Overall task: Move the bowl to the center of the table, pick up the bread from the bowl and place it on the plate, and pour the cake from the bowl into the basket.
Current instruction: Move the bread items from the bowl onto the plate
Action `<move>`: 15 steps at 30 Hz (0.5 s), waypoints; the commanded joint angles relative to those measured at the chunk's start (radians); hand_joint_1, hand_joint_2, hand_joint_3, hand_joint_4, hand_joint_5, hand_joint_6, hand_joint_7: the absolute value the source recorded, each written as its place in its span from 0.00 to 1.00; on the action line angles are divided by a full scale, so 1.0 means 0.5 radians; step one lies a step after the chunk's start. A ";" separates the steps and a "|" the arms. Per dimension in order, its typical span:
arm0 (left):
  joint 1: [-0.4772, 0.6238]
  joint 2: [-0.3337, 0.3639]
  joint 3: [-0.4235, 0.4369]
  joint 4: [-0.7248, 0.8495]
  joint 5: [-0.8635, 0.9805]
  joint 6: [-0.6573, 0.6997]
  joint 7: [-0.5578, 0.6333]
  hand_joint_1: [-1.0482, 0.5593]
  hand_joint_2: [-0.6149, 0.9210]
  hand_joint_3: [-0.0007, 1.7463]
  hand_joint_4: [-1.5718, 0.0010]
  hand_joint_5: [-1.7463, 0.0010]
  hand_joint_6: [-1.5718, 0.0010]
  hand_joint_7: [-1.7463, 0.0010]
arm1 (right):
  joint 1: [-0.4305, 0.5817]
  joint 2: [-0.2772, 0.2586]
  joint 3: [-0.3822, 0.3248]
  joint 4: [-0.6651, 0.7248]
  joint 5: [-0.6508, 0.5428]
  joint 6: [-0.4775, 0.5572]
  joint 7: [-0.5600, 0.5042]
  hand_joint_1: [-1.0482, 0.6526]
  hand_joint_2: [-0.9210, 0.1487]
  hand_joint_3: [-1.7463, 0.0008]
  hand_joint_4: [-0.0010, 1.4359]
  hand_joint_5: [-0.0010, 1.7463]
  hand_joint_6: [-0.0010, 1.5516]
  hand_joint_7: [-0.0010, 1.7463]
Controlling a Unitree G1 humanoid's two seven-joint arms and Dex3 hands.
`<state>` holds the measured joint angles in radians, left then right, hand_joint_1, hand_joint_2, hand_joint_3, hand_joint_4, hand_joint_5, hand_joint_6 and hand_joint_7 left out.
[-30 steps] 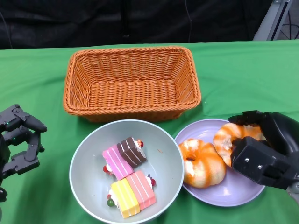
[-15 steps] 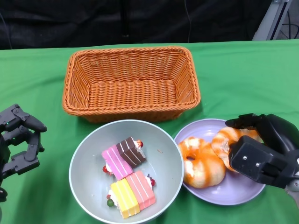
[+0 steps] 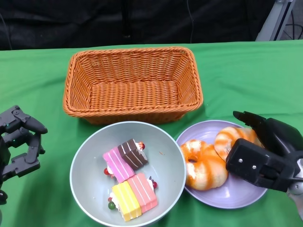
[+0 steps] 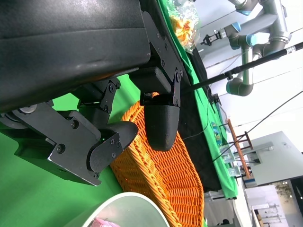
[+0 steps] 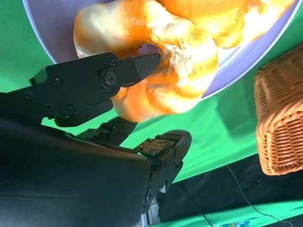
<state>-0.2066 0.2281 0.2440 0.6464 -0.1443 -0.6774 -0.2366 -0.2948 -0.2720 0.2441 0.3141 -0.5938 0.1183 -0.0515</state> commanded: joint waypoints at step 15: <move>0.007 0.045 0.015 0.006 0.006 -0.017 0.012 0.65 0.78 0.63 0.52 0.02 0.54 0.19 | 0.212 -0.063 -0.066 -0.549 0.048 0.135 0.144 0.43 0.00 0.97 0.24 0.02 0.16 0.00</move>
<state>-0.2065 0.2303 0.2445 0.6465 -0.1449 -0.6792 -0.2365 -0.2055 -0.2826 0.2329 0.0743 -0.5818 0.1710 0.0049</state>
